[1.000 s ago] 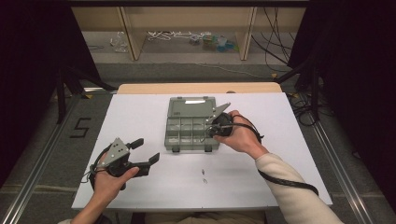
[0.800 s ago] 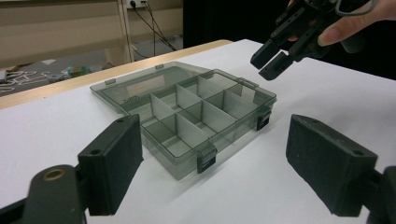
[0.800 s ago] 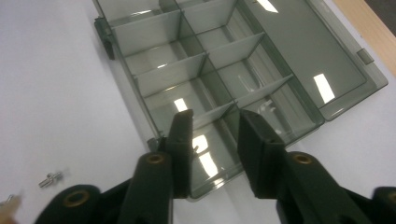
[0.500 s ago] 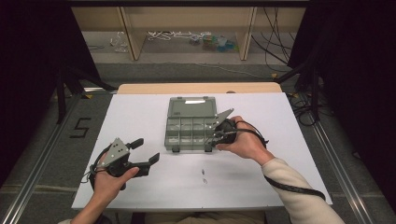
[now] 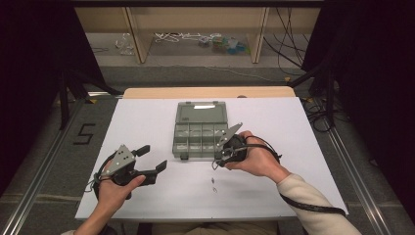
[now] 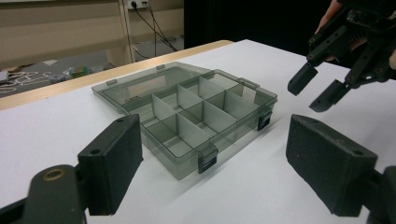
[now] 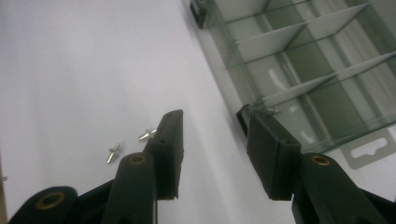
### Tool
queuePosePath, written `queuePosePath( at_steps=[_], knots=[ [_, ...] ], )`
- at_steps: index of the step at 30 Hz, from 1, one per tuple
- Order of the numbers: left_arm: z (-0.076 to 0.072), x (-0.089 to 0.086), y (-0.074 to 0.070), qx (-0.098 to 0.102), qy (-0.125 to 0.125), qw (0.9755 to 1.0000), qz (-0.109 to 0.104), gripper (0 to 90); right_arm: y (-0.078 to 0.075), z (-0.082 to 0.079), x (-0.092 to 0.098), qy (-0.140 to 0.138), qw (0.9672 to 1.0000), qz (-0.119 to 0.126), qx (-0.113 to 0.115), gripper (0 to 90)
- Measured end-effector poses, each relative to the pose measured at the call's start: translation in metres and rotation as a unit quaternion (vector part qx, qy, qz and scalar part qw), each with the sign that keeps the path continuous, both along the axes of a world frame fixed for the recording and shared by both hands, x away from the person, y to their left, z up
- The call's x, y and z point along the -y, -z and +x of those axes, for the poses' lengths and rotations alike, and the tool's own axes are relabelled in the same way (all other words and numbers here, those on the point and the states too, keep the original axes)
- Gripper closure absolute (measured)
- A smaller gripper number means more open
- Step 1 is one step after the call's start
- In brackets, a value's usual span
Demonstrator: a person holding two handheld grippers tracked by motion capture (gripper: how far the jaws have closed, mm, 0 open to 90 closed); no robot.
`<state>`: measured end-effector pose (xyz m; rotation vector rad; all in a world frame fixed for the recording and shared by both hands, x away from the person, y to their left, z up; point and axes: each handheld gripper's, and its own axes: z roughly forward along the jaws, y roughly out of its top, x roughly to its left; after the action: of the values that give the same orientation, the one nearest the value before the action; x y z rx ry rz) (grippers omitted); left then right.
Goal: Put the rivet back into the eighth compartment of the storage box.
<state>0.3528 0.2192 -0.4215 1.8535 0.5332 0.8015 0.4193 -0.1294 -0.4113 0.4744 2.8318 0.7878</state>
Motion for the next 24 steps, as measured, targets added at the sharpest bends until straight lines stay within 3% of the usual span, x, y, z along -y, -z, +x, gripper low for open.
queuePosePath(
  at_steps=[14, 24],
  knots=[
    [0.000, 0.000, 0.000, -0.005, -0.003, 1.0000, 0.002, 18.6, 0.019, -0.019, -0.008, -0.018, 0.9983, -0.025, -0.049, 55.5],
    [0.000, 0.000, 0.000, -0.005, -0.003, 1.0000, 0.002, 18.8, 0.027, -0.026, -0.012, -0.026, 0.9975, -0.032, -0.058, 54.3]
  ],
)
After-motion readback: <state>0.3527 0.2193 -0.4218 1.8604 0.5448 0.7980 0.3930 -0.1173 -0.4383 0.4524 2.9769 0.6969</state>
